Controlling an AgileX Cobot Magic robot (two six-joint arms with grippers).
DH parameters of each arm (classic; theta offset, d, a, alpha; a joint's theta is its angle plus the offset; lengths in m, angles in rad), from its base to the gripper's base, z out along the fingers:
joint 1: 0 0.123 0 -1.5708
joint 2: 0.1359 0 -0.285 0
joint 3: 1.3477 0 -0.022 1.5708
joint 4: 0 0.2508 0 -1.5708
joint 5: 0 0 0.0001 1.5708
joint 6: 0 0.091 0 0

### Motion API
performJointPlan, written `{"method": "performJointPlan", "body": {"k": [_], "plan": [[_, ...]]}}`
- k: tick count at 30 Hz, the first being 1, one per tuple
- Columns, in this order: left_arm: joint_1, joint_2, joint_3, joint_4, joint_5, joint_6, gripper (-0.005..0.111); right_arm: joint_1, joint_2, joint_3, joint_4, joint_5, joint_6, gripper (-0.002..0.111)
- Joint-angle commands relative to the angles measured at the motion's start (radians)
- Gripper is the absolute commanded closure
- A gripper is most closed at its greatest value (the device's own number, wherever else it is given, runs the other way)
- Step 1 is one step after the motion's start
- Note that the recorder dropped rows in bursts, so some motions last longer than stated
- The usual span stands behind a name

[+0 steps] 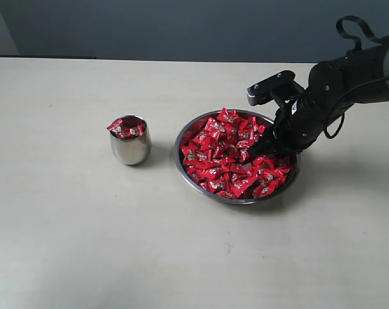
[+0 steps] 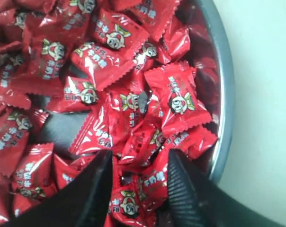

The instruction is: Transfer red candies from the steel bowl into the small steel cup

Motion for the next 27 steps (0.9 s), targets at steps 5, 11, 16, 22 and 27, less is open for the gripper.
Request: {"method": "performJointPlan", "body": {"k": [5, 11, 16, 22, 27], "plan": [[-0.003, -0.004, 0.004, 0.001, -0.006, -0.001, 0.106, -0.005, 0.002, -0.005, -0.032, -0.033, 0.005, 0.07], [-0.003, -0.004, 0.004, 0.001, -0.006, -0.001, 0.106, -0.005, 0.002, -0.005, -0.053, -0.028, 0.005, 0.07], [-0.003, -0.004, 0.004, 0.001, -0.006, -0.001, 0.106, -0.005, 0.002, -0.005, -0.063, 0.011, 0.005, 0.07], [-0.003, -0.004, 0.004, 0.001, -0.006, -0.001, 0.106, -0.005, 0.031, -0.005, -0.063, 0.012, 0.005, 0.07], [-0.003, -0.004, 0.004, 0.001, -0.006, -0.001, 0.106, -0.005, 0.035, -0.005, -0.063, -0.01, 0.005, 0.085]]}}
